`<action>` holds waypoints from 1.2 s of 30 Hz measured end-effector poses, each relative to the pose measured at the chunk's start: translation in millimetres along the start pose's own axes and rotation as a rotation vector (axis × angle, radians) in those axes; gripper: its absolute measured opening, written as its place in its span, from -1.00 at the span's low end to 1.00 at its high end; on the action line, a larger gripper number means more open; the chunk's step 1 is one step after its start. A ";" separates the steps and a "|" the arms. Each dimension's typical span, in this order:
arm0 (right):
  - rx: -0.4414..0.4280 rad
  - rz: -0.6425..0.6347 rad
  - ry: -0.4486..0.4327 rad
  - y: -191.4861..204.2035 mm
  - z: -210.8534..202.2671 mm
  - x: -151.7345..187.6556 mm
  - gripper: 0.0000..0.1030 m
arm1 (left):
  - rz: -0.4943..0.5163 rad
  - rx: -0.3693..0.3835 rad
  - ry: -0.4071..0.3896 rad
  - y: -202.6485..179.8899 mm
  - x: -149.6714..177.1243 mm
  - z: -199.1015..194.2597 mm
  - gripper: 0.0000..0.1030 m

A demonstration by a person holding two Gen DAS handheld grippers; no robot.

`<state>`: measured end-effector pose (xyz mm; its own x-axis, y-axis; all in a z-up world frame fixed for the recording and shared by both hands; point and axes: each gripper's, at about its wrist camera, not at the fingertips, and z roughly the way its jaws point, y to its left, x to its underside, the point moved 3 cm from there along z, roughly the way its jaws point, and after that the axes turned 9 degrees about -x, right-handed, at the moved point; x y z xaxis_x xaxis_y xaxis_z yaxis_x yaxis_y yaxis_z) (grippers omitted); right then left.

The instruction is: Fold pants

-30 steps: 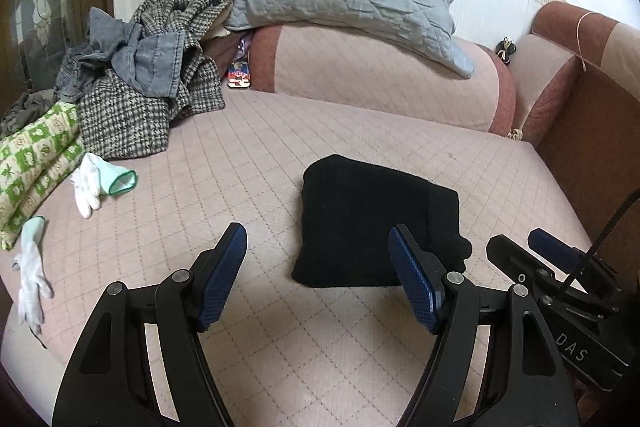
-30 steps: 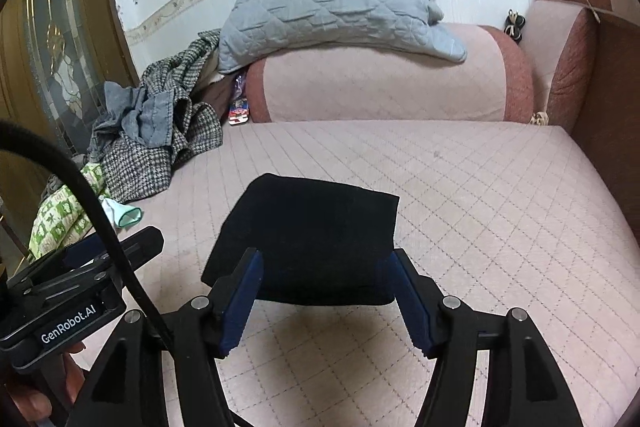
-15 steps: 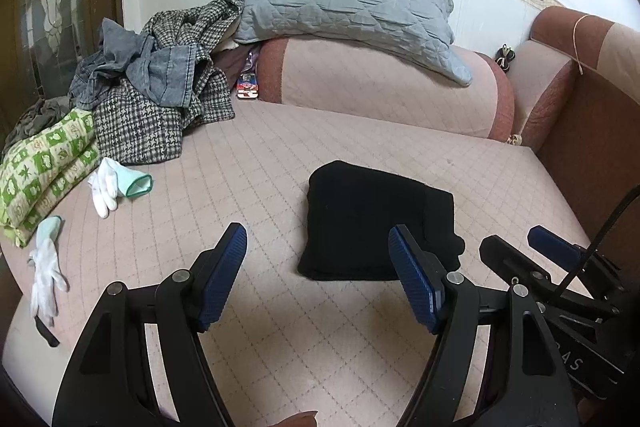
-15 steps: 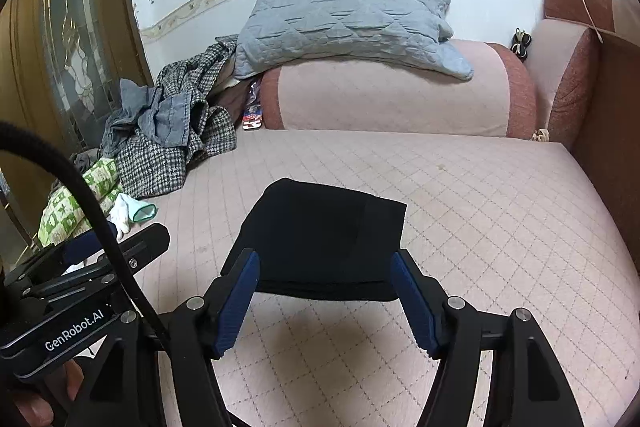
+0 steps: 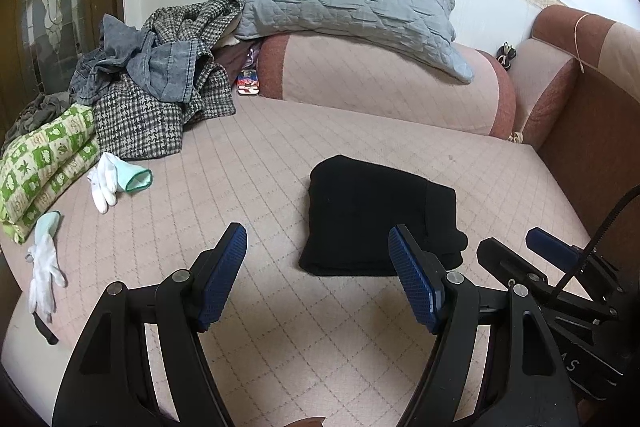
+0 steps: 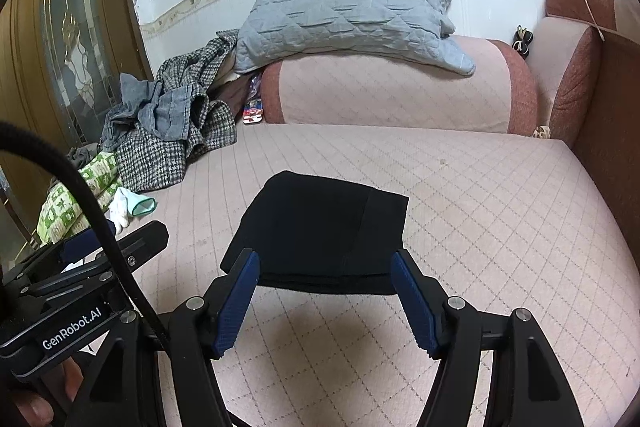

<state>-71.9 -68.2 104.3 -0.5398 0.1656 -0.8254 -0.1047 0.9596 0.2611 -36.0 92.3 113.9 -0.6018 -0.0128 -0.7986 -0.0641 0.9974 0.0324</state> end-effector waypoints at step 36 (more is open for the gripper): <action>-0.009 0.007 0.053 -5.5 16.1 7.3 0.28 | 0.012 0.009 0.024 -3.5 9.5 15.7 0.43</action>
<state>-61.8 -68.6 88.8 -0.5838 0.1595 -0.7961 -0.1081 0.9565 0.2709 -29.0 89.8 96.7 -0.6216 -0.0023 -0.7834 -0.0496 0.9981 0.0364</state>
